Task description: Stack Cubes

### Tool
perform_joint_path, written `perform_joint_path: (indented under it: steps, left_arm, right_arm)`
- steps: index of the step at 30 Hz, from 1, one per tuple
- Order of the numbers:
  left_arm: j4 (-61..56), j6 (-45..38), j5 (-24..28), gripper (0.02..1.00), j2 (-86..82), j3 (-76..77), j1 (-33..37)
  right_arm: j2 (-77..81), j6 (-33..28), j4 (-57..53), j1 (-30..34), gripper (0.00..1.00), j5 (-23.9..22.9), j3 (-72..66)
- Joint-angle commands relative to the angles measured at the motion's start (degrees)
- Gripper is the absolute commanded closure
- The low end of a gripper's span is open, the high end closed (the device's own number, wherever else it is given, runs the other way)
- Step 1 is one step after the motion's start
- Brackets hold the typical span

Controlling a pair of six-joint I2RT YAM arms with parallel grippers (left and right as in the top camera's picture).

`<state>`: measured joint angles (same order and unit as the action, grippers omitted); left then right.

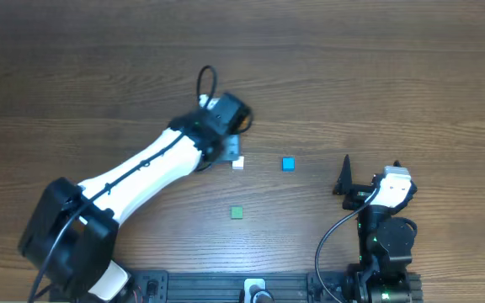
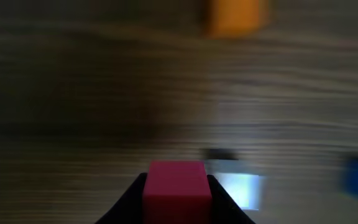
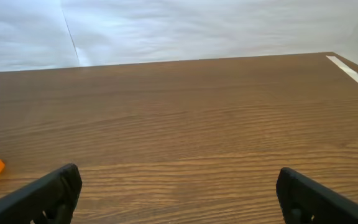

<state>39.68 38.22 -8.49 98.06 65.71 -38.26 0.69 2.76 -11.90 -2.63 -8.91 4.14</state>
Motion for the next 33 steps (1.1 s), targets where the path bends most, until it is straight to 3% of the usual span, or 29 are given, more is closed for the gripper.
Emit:
perform_joint_path:
  steps: [1,33]
  left_arm:
    - [1.36,5.62,-1.25,0.980,-0.52,3.21,-3.72]
    - [-0.72,5.97,-1.62,0.978,7.56,4.83,-7.04]
  right_arm:
    - [-0.31,-0.28,-0.07,0.42,0.007,0.26,-0.42]
    - [-0.31,-0.28,-0.04,0.42,0.007,0.28,-0.42]
